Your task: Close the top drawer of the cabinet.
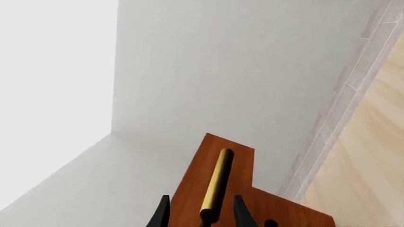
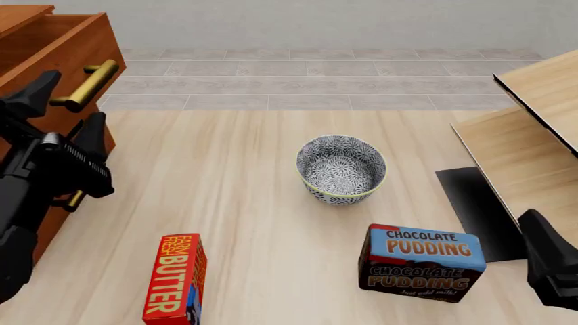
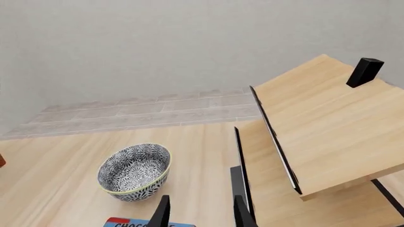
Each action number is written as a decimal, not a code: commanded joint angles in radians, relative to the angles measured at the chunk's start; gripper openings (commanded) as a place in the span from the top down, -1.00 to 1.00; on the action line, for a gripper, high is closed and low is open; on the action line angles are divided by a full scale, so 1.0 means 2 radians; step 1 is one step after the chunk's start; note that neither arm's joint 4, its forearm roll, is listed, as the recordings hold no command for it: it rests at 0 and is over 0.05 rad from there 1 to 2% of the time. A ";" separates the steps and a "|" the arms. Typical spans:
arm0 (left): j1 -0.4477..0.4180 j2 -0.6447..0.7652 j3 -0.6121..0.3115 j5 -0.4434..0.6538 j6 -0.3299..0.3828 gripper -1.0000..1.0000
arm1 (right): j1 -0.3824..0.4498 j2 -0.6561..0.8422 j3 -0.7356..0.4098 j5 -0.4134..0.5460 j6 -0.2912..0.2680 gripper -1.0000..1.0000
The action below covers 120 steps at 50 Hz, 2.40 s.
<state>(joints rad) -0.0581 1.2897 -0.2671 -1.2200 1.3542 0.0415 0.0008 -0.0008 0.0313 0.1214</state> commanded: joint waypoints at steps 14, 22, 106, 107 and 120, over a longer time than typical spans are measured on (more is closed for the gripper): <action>0.026 0.009 -0.005 0.000 0.000 -1.00 | 0.001 0.000 0.000 0.001 -0.001 -1.00; 0.031 0.012 -0.007 0.000 -0.001 -1.00 | 0.001 0.000 0.000 0.000 -0.002 -1.00; 0.091 0.041 -0.034 0.000 -0.006 -1.00 | 0.003 0.000 0.000 -0.001 -0.002 -1.00; 0.092 0.041 -0.034 0.000 -0.006 -1.00 | 0.003 0.000 0.000 -0.001 -0.002 -1.00; 0.103 0.045 -0.036 0.000 -0.007 -1.00 | 0.005 0.000 -0.001 -0.001 -0.003 -1.00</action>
<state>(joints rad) 0.1135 1.3666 -0.3308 -1.2200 1.3448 0.0491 0.0005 -0.0015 0.0293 0.1166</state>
